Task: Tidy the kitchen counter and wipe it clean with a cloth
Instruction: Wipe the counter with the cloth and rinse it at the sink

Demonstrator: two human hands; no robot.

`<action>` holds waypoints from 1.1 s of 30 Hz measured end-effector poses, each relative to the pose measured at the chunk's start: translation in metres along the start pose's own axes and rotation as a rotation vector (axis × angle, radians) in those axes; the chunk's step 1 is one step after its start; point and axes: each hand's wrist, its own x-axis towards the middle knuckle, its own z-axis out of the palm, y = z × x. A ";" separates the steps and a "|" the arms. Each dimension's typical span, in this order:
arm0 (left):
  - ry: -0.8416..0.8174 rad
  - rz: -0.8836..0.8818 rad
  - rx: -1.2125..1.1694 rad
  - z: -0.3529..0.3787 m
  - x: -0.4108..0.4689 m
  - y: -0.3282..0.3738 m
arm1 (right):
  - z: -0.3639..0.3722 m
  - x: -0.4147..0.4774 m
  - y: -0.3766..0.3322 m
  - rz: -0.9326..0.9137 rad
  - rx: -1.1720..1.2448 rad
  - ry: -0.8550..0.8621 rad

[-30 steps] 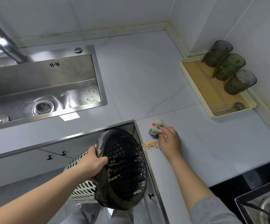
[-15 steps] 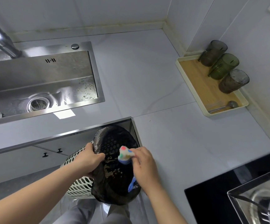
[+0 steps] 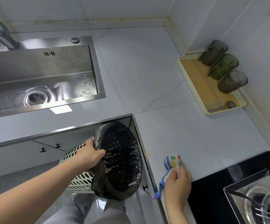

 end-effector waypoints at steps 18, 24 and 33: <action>0.007 0.001 -0.004 -0.003 0.001 -0.002 | 0.063 -0.036 -0.077 -0.391 0.141 -0.600; -0.005 0.013 0.025 -0.004 0.001 -0.002 | 0.022 -0.010 -0.058 -0.300 0.222 -0.309; -0.010 0.011 0.025 -0.005 0.000 -0.002 | 0.044 0.043 -0.060 -0.229 0.026 -0.215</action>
